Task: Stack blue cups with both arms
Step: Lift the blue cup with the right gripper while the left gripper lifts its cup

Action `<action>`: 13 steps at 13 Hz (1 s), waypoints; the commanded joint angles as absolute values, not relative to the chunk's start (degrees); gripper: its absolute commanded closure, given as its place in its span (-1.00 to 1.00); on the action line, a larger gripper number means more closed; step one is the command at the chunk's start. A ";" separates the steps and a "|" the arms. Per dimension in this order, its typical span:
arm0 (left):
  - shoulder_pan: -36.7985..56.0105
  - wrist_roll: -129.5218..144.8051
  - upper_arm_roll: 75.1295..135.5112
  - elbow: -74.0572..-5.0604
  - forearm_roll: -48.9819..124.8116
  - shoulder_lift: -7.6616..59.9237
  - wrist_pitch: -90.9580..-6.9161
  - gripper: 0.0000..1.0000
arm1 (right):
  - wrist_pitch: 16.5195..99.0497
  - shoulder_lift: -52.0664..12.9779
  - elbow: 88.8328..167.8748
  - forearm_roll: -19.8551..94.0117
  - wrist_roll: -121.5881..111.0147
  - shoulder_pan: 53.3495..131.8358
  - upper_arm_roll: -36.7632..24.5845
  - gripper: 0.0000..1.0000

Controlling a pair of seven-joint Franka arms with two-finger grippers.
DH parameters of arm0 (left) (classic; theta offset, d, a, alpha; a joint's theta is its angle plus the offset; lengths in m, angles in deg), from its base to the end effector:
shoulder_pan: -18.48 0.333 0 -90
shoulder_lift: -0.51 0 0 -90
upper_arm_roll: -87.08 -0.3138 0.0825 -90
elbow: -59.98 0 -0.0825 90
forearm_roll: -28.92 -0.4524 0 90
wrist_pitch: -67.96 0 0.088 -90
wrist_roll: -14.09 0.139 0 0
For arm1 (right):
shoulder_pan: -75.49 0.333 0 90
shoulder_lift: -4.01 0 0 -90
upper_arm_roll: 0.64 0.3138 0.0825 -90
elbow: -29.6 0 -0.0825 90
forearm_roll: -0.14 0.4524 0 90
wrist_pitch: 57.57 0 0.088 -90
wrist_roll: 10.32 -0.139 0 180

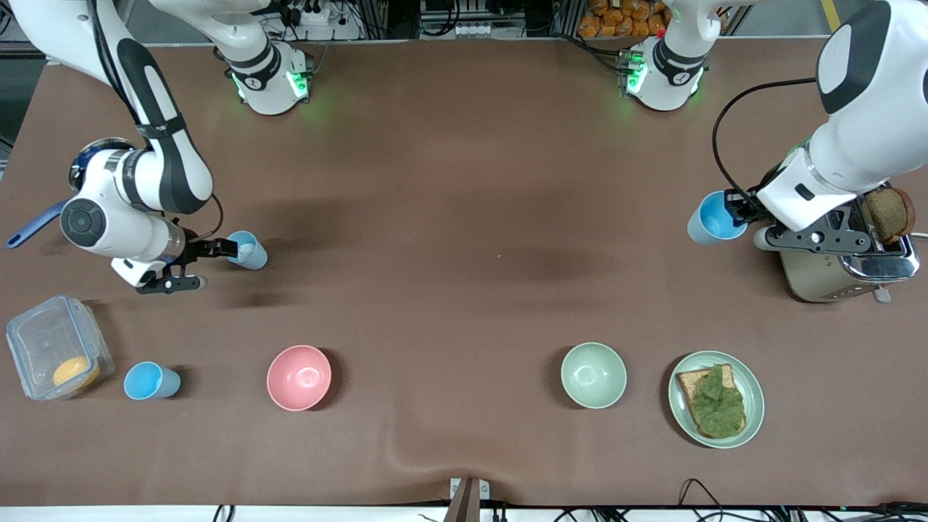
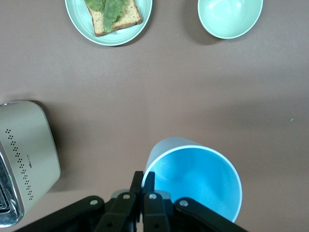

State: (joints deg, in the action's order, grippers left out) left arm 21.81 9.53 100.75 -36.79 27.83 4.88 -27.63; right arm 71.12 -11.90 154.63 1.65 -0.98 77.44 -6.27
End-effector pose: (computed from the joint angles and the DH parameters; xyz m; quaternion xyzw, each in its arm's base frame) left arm 0.6304 -0.1092 0.4876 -0.9975 0.0518 0.0469 0.0065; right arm 0.5700 -0.0378 0.1591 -0.9936 -0.0403 0.1057 0.0078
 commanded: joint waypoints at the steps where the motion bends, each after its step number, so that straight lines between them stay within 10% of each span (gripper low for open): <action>1: 22.26 10.31 100.97 -35.30 28.22 5.26 -26.26 1.00 | 73.38 -9.70 158.18 2.08 -0.74 76.20 -5.47 -1.00; 3: 22.43 10.31 100.97 -35.30 28.22 5.26 -26.26 1.00 | 74.17 -9.88 158.79 2.08 -0.83 76.28 -5.47 -1.00; 8: 22.43 10.31 101.06 -35.30 28.22 5.26 -26.26 1.00 | 75.32 -10.58 158.71 5.41 -1.17 79.18 -5.47 1.00; 13: 22.52 10.40 100.97 -35.30 28.22 5.26 -26.26 1.00 | 72.78 -9.88 155.56 7.87 -1.70 82.42 -5.30 1.00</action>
